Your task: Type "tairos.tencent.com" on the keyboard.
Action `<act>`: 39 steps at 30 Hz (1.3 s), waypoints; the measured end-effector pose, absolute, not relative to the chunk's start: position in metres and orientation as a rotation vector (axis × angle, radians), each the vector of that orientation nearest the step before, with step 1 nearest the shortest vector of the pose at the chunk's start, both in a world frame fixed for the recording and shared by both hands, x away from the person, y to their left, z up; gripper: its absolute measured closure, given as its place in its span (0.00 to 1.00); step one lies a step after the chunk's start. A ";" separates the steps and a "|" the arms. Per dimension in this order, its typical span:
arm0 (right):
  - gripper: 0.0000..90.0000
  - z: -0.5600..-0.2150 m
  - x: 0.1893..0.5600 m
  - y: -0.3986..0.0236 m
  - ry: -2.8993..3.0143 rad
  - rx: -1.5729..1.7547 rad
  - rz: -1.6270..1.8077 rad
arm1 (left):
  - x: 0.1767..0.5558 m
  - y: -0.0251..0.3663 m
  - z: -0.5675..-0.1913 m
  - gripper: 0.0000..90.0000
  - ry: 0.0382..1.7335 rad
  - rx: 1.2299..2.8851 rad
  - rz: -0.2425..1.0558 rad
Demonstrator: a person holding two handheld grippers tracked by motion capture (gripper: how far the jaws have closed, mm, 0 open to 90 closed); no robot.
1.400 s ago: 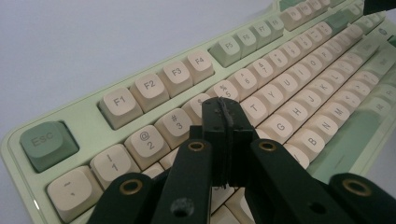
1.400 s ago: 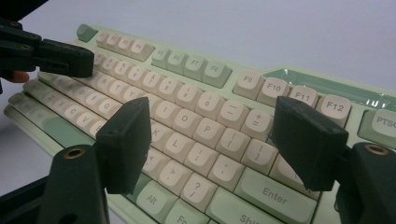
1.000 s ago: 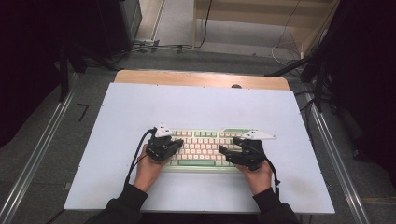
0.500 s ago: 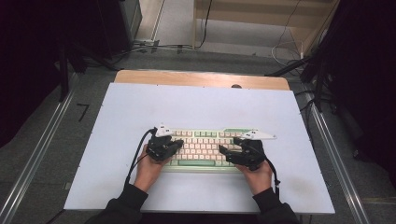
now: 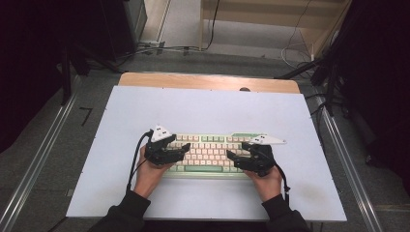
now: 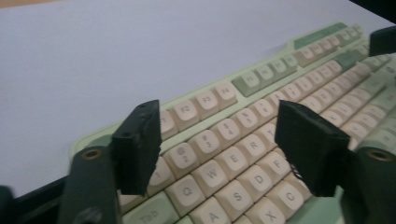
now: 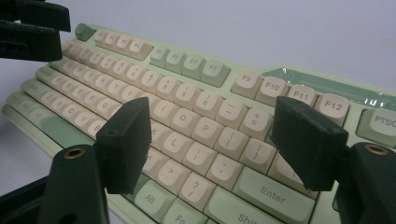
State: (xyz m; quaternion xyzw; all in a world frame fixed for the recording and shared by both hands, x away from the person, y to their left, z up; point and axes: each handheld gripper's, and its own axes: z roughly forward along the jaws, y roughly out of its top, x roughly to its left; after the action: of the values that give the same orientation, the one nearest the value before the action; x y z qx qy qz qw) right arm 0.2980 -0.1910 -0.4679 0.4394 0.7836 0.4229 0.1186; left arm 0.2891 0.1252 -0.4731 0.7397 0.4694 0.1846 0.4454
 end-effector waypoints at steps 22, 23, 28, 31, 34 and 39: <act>0.90 -0.470 0.293 -0.174 2.376 1.119 1.245 | 0.289 0.133 -0.477 0.33 1.254 1.806 0.501; 0.94 -0.470 0.293 -0.172 2.381 1.103 1.245 | 0.289 0.133 -0.477 0.33 1.253 1.801 0.499; 0.97 -0.471 0.291 -0.164 2.412 1.070 1.246 | 0.288 0.133 -0.477 0.33 1.253 1.795 0.502; 0.97 -0.472 0.292 -0.159 2.427 1.055 1.246 | 0.288 0.133 -0.477 0.33 1.254 1.791 0.502; 0.97 -0.473 0.291 -0.154 2.444 1.048 1.247 | 0.288 0.133 -0.477 0.33 1.254 1.791 0.501; 0.97 -0.476 0.291 -0.146 2.476 1.022 1.234 | 0.288 0.133 -0.477 0.33 1.259 1.781 0.499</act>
State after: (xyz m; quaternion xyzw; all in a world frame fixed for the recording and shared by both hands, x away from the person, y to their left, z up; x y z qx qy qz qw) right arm 0.2909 -0.1461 -0.4756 0.3448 0.8357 0.4164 0.0961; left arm 0.2876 0.1335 -0.4769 0.7162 0.5061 0.2005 0.4368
